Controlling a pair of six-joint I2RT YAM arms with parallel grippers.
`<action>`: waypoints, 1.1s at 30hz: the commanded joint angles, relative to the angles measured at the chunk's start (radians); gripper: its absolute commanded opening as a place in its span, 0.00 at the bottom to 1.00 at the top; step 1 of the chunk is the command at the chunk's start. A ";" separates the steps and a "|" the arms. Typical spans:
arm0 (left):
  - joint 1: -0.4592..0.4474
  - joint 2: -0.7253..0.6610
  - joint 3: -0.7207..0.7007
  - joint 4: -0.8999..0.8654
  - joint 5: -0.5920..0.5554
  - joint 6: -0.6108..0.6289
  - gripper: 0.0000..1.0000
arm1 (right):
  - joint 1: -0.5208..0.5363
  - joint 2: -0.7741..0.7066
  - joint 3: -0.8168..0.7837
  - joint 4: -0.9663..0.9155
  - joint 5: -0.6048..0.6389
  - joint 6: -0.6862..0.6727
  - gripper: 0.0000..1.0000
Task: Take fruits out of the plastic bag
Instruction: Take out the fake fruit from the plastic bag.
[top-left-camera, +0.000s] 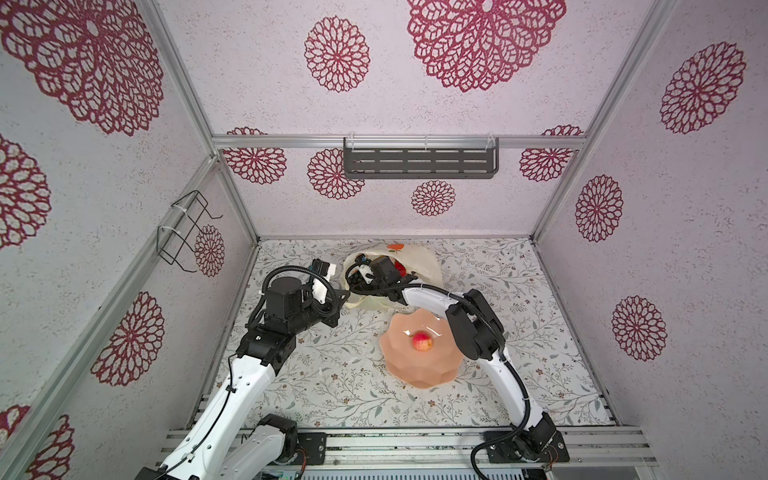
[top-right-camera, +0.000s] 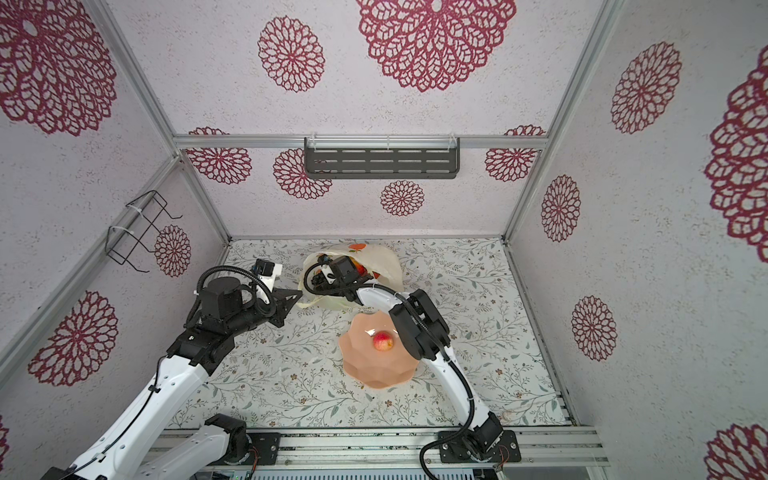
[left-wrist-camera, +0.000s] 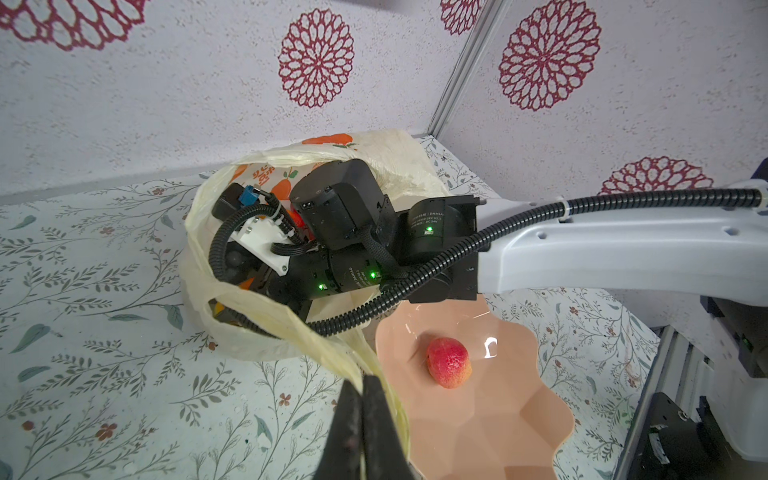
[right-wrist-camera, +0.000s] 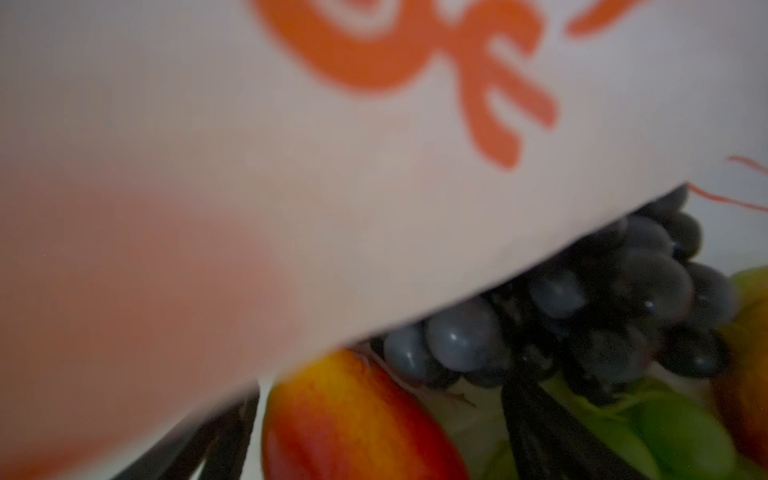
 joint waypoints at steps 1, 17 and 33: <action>0.010 -0.017 0.013 0.023 0.001 0.002 0.03 | 0.005 -0.009 0.028 -0.058 0.020 0.019 0.80; 0.028 -0.046 0.011 0.011 -0.112 0.013 0.02 | 0.005 -0.211 -0.072 -0.012 -0.040 0.038 0.40; 0.085 -0.056 0.003 0.012 -0.201 -0.001 0.00 | -0.032 -0.527 -0.421 0.222 -0.141 0.135 0.41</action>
